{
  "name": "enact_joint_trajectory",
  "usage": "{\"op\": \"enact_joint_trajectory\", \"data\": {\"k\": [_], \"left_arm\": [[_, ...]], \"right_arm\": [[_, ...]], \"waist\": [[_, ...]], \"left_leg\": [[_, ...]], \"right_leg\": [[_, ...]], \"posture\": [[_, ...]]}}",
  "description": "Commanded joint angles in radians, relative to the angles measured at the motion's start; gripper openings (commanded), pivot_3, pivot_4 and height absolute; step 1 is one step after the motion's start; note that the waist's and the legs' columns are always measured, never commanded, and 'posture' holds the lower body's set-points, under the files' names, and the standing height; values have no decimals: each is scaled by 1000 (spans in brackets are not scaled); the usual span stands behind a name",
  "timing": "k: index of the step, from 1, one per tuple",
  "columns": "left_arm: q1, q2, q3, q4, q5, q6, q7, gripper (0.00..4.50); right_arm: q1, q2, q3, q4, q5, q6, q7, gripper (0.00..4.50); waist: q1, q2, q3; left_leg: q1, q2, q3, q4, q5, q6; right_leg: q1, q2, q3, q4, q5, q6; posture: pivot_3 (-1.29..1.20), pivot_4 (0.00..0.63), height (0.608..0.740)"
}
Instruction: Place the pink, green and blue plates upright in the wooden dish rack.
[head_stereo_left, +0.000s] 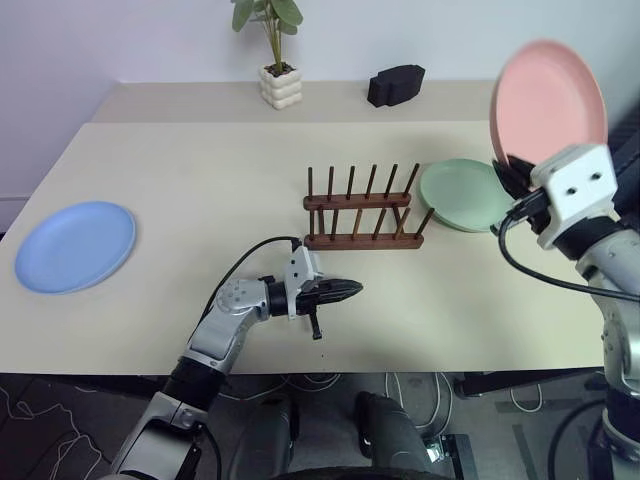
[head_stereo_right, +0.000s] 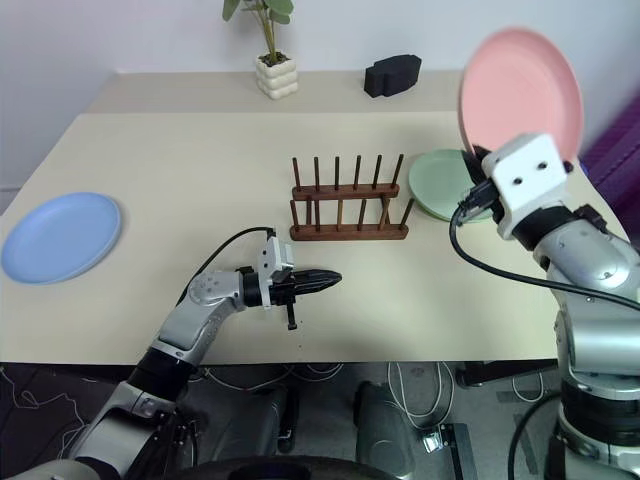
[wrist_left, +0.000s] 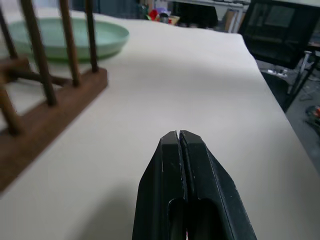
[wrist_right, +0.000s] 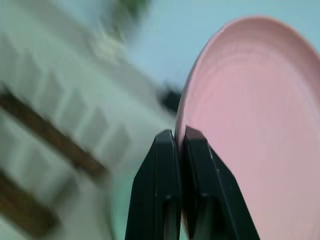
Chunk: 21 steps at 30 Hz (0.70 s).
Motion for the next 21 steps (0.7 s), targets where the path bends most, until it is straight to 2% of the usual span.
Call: {"op": "enact_joint_trajectory", "data": {"k": [1, 3, 5, 12, 21], "left_arm": [[-1, 36, 62, -77, -28, 34, 29, 0], [12, 55, 71, -98, -27, 48, 35, 0], [21, 64, 76, -114, -25, 58, 43, 0], [53, 63, 85, -180, -30, 82, 91, 0], [79, 80, 93, -210, -39, 92, 113, 0]], "right_arm": [[-97, 61, -41, -28, 311, 94, 47, 41], [-139, 87, -50, 8, 479, 165, 55, 41], [-159, 89, -47, 48, 557, 195, 61, 41], [-261, 101, -62, 358, 630, 216, 39, 41], [-276, 99, -86, 448, 751, 251, 52, 41]], "waist": [[-2, 0, 1], [-2, 0, 1], [1, 0, 1], [-1, 0, 1], [-4, 1, 1]], "left_leg": [[0, 0, 0, 0, 0, 0], [0, 0, 0, 0, 0, 0], [0, 0, 0, 0, 0, 0], [0, 0, 1, 1, 0, 0], [0, 0, 2, -1, 0, 1]], "right_leg": [[0, 0, 0, 0, 0, 0], [0, -1, 1, 0, 0, 0], [0, -2, 1, 0, 0, 0], [0, -3, 2, 0, 0, 0], [-1, -1, 2, 0, 1, 0]], "posture": [[0, 150, 736], [0, 150, 736], [0, 150, 736], [0, 150, 736], [0, 150, 736]]}}
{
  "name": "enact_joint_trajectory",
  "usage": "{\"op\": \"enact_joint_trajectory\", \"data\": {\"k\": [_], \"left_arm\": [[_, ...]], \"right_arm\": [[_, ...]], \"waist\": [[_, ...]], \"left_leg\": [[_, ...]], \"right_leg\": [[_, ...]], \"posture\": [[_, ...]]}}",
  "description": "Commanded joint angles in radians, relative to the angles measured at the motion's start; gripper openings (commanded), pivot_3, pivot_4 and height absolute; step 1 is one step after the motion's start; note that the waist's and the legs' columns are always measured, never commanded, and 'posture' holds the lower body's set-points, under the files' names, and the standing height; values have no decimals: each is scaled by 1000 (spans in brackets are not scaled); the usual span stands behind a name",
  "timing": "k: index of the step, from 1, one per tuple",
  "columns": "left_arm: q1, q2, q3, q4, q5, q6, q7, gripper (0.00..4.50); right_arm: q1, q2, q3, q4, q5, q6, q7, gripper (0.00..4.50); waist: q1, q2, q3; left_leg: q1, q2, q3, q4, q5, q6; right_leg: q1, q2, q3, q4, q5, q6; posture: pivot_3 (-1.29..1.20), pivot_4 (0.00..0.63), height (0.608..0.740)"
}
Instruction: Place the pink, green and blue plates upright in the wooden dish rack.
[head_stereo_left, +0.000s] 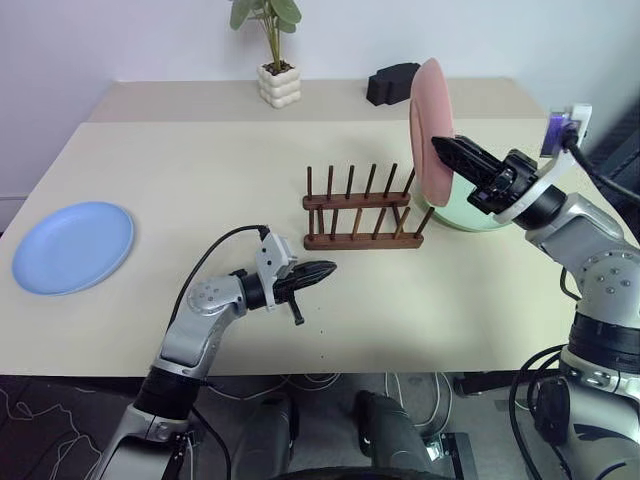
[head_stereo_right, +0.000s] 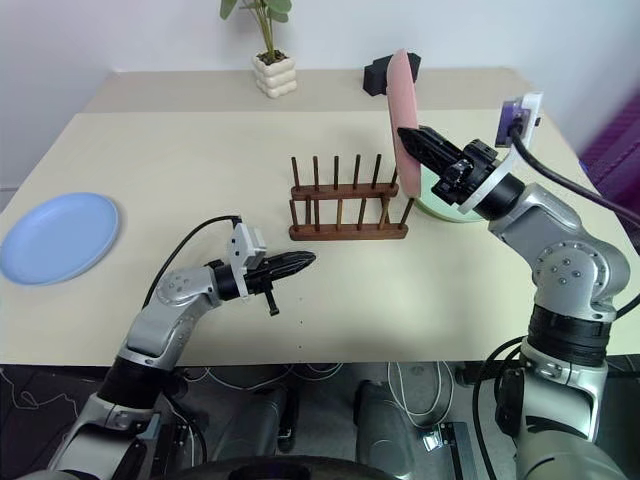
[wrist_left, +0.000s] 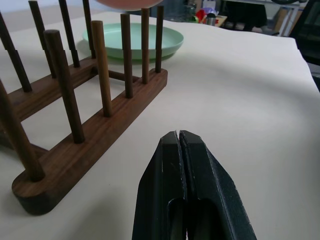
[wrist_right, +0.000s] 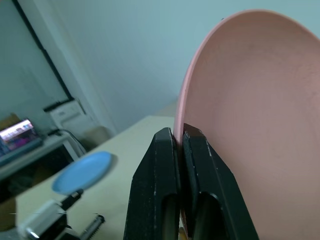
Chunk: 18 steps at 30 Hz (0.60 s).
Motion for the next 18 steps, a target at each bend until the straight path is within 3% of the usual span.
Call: {"op": "enact_joint_trajectory", "data": {"k": [1, 18], "left_arm": [[-1, 6, 20, -39, -17, -1, 3, 0], [-19, -2, 6, -53, -17, 22, 14, 0]], "right_arm": [[-29, -1, -22, -23, 58, 0, 12, 41], [-30, 0, -22, 13, 119, 4, -30, 41]], "waist": [[-1, 0, 0], [-1, 0, 0]], "left_leg": [[0, 0, 0, 0, 0, 0], [0, 0, 0, 0, 0, 0]], "right_leg": [[0, 0, 0, 0, 0, 0], [0, 0, 0, 0, 0, 0]], "posture": [[0, 150, 736], [0, 150, 736]]}}
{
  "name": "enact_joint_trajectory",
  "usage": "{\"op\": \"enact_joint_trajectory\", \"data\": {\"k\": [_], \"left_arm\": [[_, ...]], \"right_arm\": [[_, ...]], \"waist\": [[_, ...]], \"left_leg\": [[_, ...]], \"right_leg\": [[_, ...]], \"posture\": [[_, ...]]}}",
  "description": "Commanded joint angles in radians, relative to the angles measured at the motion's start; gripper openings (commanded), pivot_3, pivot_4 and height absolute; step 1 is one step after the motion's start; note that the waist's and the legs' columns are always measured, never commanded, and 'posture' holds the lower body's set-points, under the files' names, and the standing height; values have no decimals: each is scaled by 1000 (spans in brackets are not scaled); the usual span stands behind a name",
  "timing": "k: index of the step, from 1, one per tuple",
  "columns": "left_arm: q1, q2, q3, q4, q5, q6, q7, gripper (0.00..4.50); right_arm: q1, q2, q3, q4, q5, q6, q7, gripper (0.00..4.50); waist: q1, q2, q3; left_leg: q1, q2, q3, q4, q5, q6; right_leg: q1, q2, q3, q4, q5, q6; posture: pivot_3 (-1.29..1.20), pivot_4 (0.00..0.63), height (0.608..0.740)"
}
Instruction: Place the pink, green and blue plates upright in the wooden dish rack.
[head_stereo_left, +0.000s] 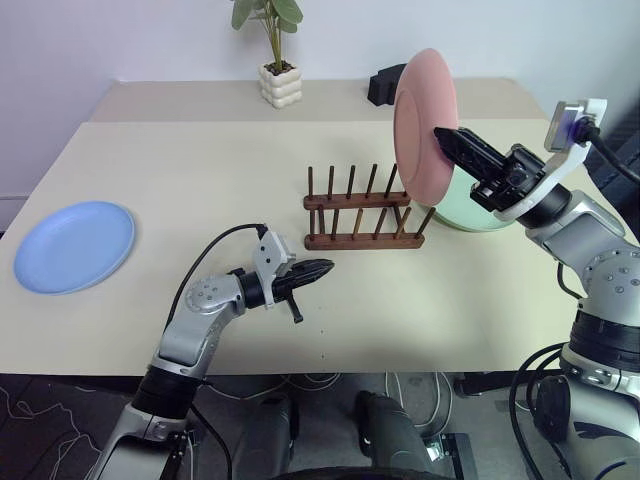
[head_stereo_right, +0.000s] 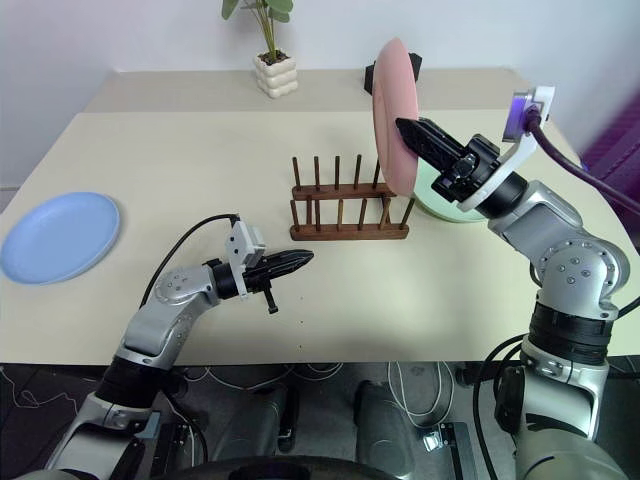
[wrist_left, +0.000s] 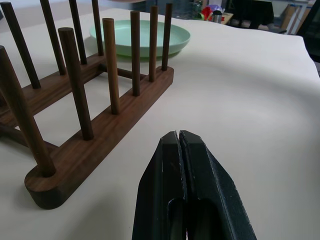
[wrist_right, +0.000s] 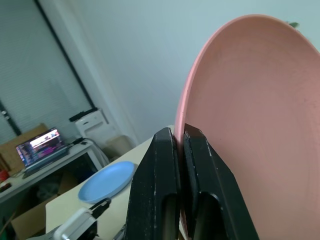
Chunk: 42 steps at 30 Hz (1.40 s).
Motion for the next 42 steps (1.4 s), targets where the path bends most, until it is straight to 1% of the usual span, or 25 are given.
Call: {"op": "enact_joint_trajectory", "data": {"k": [1, 9, 12, 13, 17, 18, 19, 20, 26, 29, 32, 36, 39, 42], "left_arm": [[-10, -3, 4, -49, -16, 1, 1, 0], [-5, -4, 3, -54, -12, 1, 2, 0], [-8, -5, 1, -48, -10, -3, 1, 0], [-9, -6, 0, -46, -9, -4, 1, 0], [-8, -7, 0, -44, -9, -5, -1, 0], [-8, -7, 0, -43, -9, -5, -1, 0], [-8, -7, 0, -43, -9, -5, -1, 0], [-7, -8, 0, -42, -9, -6, 0, 0], [1, -10, -2, -46, -7, -5, 4, 0], [4, -11, -2, -52, -8, -3, 7, 0], [4, -11, -3, -53, -10, 1, 6, 0], [-3, -14, -9, -45, -8, 0, 2, 0], [-14, -20, -17, -34, -5, -1, -4, 0], [-20, -24, -19, -29, -2, -3, -8, 0]], "right_arm": [[-17, 4, -23, 11, 28, -3, -4, 41], [2, 27, -36, 60, 34, -13, -6, 41], [6, 31, -38, 64, 23, -27, -7, 941], [6, 34, -39, 67, 20, -32, -11, 1375], [-3, 40, -44, 78, -12, -68, -36, 3416], [-4, 41, -45, 78, -15, -74, -39, 3834], [-4, 41, -45, 78, -17, -78, -40, 4413], [-6, 42, -49, 75, -34, -102, -50, 4468], [0, 36, -91, 46, -131, -238, -134, 4468], [60, -20, -106, 16, -239, -296, -156, 4468], [149, -98, -95, 2, -346, -341, -121, 4468], [247, -182, -27, 30, -503, -409, -61, 4468], [308, -252, 126, 119, -735, -533, -10, 4468], [301, -268, 226, 207, -870, -631, 11, 4468]], "waist": [[0, 0, 0], [-1, 0, 0], [-1, 0, 0], [-1, 0, 0], [-2, 0, 0], [-2, 0, 0], [-2, 0, 0], [-2, 0, 0], [0, 0, 0], [3, 0, 0], [5, 0, 0], [0, 0, 0], [-10, 1, 0], [-19, 1, 0]], "left_leg": [[0, 0, 0, 0, 0, 0], [0, 0, 0, 0, 0, 0], [0, 0, 0, 0, 0, 0], [0, 0, 0, 0, 0, 0], [0, 0, 0, 0, 0, 0], [0, 0, 0, 0, 0, 0], [0, 0, 0, 0, 0, 0], [0, 0, 0, 0, 0, 0], [0, 0, 1, 0, 0, 0], [0, 0, 1, 0, 0, 0], [-1, -1, 1, 0, 0, 0], [-1, -1, 1, 0, 0, 0], [1, -1, 2, 0, 0, 0], [1, -1, 2, 0, 0, 0]], "right_leg": [[0, 0, 0, 0, 0, 0], [0, 0, 0, 0, 0, 0], [0, 0, 0, 0, 0, 0], [0, 0, 0, 0, 0, 0], [0, 0, 0, 0, 0, 0], [0, 0, 0, 0, 0, 0], [0, 0, 0, 0, 0, 0], [0, 0, 0, 0, 0, 0], [0, 0, 0, 0, 0, 0], [0, 0, 0, 0, 0, 0], [0, 0, 0, -1, 0, 0], [0, 0, 0, -1, 0, 0], [0, 1, 1, 0, 0, 0], [0, 1, 1, 0, 0, 0]], "posture": [[0, 150, 736], [0, 150, 736], [0, 150, 736], [0, 150, 736], [0, 150, 736], [0, 150, 736], [0, 150, 736], [0, 150, 736], [0, 150, 736], [0, 150, 736], [0, 150, 736], [0, 150, 736], [0, 150, 736], [0, 150, 736]]}}
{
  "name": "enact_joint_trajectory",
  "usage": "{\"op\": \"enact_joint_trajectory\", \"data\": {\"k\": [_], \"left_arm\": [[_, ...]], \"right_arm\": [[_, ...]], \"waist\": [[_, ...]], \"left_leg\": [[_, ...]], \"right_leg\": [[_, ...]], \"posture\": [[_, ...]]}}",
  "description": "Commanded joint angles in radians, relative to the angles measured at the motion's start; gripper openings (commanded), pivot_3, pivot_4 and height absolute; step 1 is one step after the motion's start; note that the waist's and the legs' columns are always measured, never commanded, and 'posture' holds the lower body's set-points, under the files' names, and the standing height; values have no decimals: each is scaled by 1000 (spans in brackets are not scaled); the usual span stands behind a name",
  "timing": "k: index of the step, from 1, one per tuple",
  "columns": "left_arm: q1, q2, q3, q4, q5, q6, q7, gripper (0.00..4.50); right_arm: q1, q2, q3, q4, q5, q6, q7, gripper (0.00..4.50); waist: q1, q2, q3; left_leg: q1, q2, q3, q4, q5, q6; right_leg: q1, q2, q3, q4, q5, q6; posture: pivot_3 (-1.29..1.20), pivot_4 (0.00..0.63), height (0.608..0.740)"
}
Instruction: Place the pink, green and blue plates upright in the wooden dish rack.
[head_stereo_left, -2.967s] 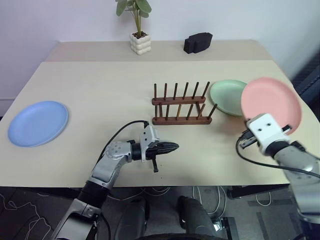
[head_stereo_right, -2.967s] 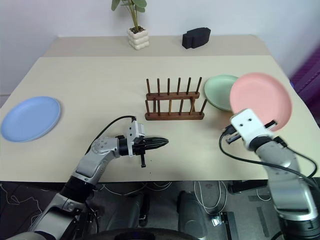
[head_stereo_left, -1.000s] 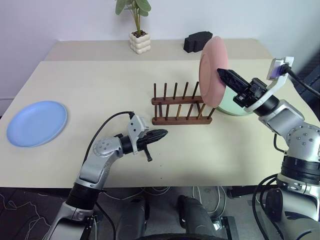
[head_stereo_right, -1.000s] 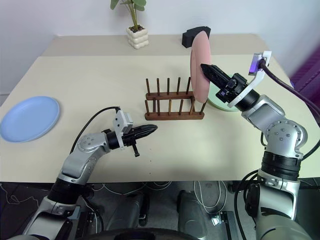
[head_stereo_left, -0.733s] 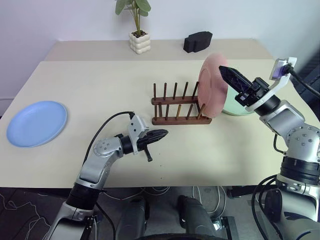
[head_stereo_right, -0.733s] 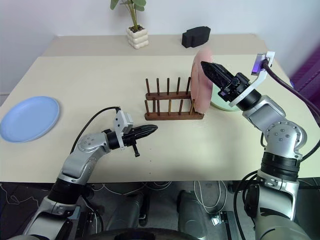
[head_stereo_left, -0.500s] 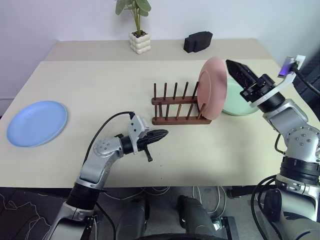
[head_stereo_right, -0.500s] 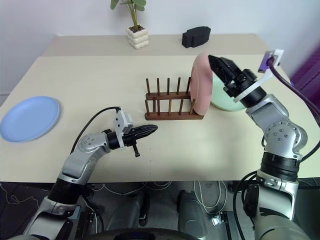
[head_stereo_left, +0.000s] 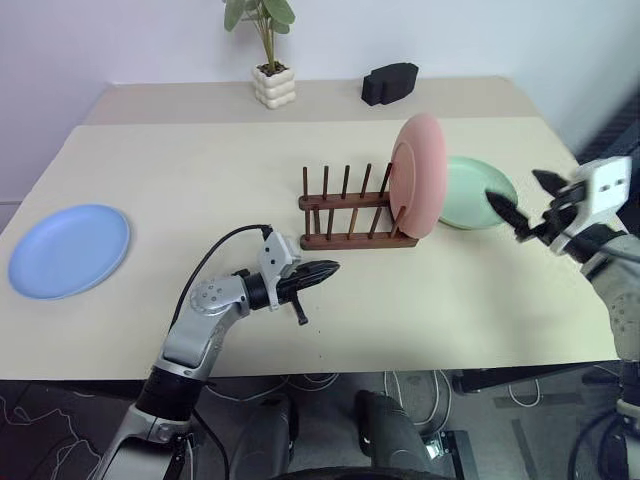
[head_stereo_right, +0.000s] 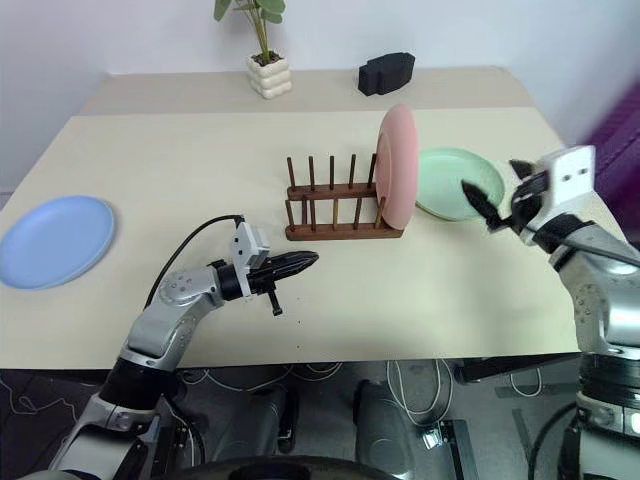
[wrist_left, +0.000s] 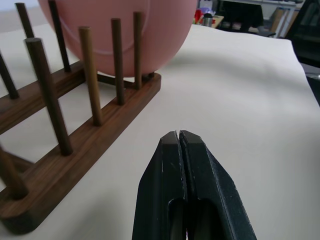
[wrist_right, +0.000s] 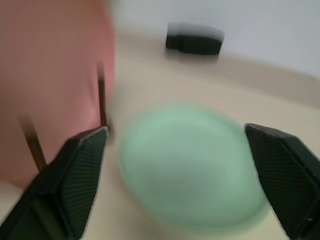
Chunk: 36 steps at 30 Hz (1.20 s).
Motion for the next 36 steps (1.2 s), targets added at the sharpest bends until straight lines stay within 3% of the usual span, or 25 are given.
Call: {"op": "enact_joint_trajectory", "data": {"k": [1, 5, 13, 16, 23, 30, 36], "left_arm": [[-20, -5, -8, -11, -2, -15, -6, 0], [-22, -7, -9, -9, 1, -19, -4, 0], [-11, -4, -4, -21, 4, -20, 14, 0], [-8, -2, -2, -24, 4, -20, 18, 0], [-11, -1, -1, -21, 2, -19, 23, 0], [-14, -3, -6, -19, -1, -20, 21, 0], [-19, -6, -11, -13, -1, -19, 15, 0]], "right_arm": [[-26, -7, 88, 83, -137, -116, 31, 4468], [-105, 1, 215, 252, -292, -217, 35, 4468], [-254, 71, 313, 555, -459, -415, -25, 4468], [-279, 78, 332, 625, -511, -466, -57, 3589], [-270, 88, 326, 652, -581, -528, -173, 43], [-180, 54, 257, 507, -650, -497, -374, 43], [-131, -91, 111, 254, -717, -433, -468, 43]], "waist": [[-2, 1, 0], [-3, 0, 1], [-4, -1, 1], [-4, -1, 1], [1, -1, 1], [-1, -1, 1], [-1, 4, 3]], "left_leg": [[0, 0, 0, 0, 0, 0], [0, -1, 0, 0, 0, 0], [1, -1, 0, 0, 0, 0], [1, -1, 0, 0, 0, 0], [1, -2, -1, 1, 0, 0], [1, -3, -1, 1, 0, 0], [0, -3, 0, 1, 0, 0]], "right_leg": [[0, 0, 0, 0, 0, 0], [0, 0, 0, 0, 0, 0], [1, 0, 0, 0, 0, 0], [2, 0, 0, 0, 0, 0], [3, -1, 1, 0, 0, 0], [2, -1, 1, 0, 0, 0], [1, -1, 2, 1, 0, 0]], "posture": [[0, 150, 736], [0, 150, 736], [0, 150, 736], [0, 150, 736], [0, 150, 736], [0, 150, 736], [0, 150, 736]]}}
